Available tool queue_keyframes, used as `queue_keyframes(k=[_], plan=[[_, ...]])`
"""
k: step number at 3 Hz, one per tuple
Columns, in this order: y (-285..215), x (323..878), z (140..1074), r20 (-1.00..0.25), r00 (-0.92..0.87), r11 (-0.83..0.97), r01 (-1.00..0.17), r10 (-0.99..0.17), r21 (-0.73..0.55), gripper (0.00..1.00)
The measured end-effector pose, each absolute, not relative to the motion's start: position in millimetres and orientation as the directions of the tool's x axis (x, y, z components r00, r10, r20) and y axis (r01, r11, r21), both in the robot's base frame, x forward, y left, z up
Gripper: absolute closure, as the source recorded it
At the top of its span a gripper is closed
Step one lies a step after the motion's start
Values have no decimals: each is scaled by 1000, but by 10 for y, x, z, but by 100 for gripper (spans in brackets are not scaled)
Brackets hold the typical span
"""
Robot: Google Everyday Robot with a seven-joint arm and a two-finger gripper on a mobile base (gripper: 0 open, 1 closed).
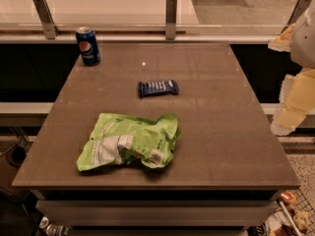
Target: Move green rice chip bag near pepsi can
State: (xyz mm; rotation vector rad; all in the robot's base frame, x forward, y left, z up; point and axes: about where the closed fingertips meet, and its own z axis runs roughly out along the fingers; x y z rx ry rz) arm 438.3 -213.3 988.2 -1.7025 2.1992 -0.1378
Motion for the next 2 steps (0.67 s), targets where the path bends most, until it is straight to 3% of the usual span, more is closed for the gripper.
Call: queue_keyframes(k=[2], plan=[[-1888,4449,9813,-266,-185,263,-919,-946,-294,0]])
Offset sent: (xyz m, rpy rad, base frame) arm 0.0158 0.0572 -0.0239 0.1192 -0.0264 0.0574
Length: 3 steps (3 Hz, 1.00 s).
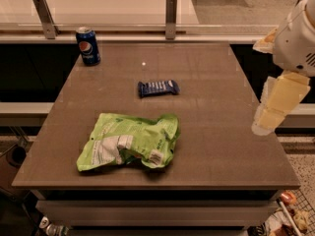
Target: Move green rice chip bag near pepsi can
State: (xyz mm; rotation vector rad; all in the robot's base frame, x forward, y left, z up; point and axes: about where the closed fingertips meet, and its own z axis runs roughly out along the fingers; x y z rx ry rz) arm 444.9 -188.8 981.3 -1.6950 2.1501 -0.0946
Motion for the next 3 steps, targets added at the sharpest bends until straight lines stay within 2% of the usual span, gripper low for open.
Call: queue_keyframes(k=[2,3], plan=[[-1198,4721,9341,-404,-103,215,-946,-909,-241,0],[-803,4712,9170,-408,-86,185,-960,-909,-210,0]])
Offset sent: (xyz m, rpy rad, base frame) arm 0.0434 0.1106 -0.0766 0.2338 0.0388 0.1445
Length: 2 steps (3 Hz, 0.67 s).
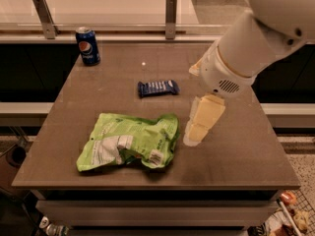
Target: Move green rice chip bag near pepsi can
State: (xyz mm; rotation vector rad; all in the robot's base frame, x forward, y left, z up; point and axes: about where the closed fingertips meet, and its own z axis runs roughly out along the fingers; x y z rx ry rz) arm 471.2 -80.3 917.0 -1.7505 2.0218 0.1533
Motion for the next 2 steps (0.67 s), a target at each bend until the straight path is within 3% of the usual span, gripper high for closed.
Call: queue_keyframes(k=[2], plan=[[-246,4548,8818,-324,-119,162,-981,-939,-108,0]])
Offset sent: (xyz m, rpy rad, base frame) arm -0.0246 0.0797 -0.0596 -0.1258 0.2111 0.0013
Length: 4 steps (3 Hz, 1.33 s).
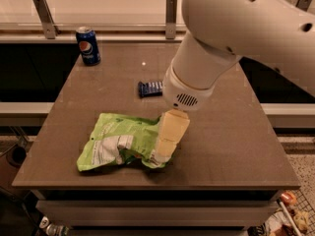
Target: Move green rice chip bag near pepsi can
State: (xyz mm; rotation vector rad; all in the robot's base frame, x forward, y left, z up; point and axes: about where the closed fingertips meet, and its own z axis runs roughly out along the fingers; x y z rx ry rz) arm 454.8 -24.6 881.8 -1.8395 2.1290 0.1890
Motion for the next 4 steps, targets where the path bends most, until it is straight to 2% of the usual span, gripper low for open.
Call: queue_keyframes(k=[3,4], plan=[[117,4351,8382,-240,-123,114,-992,-963,49,0],[290,4345,8385,-261,-76,67,-997,-962,42,16]])
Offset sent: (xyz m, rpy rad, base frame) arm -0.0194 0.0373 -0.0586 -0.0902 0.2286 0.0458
